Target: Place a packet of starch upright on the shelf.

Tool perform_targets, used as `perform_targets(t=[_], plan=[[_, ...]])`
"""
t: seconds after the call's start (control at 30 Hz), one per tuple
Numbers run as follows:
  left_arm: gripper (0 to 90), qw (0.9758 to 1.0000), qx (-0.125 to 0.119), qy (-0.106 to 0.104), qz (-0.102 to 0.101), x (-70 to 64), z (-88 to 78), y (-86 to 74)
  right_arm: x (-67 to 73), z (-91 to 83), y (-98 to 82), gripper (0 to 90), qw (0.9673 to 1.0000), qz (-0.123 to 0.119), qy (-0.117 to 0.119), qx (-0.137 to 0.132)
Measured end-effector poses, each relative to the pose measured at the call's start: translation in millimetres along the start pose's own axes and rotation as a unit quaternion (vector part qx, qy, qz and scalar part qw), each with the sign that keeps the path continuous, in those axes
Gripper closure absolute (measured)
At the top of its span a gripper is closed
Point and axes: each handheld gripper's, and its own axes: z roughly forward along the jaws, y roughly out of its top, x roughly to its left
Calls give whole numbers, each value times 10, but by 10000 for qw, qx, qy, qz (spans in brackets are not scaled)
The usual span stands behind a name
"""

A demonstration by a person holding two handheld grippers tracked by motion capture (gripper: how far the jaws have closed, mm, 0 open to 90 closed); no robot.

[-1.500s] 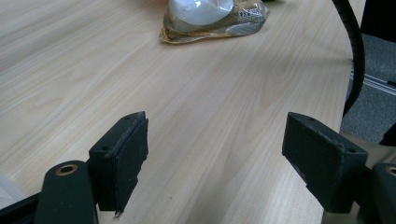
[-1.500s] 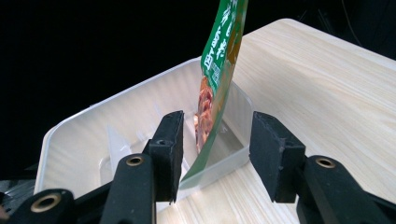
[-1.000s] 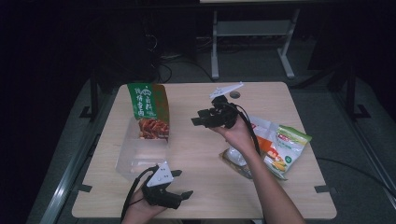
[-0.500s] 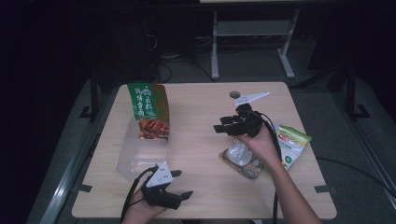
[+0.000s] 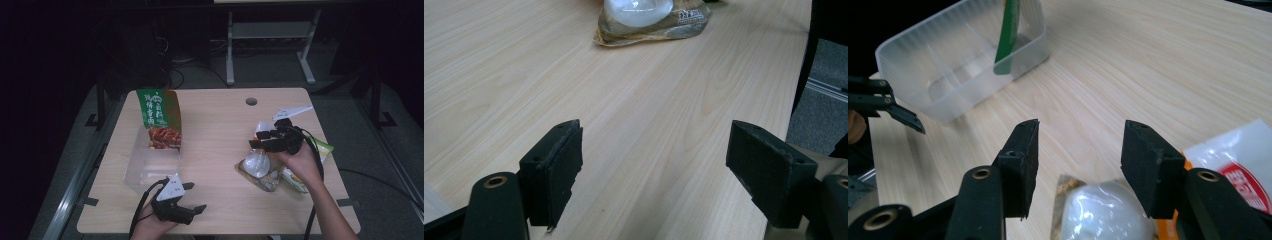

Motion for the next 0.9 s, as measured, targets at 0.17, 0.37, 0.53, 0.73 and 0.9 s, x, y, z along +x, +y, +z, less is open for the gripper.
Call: perform_targets(t=[0.17,0.37,0.53,0.73,0.9], plan=[[221,10000,5,11,-15,0,-13,-2,-27,-68,-97,486,10000,8,-64,43],[222,10000,4,25,-6,5,-20,-6,-74,-164,-251,484,9998,78,-158,101],[225,10000,26,19,-1,-3,-13,-7,-101,-255,-379,485,9996,161,-230,99],[226,10000,23,18,-9,-9,-11,-10,-143,-338,-516,494,9991,230,-330,154],[227,10000,6,27,-9,-7,-18,-12,-176,-393,-619,497,9984,305,-421,212]])
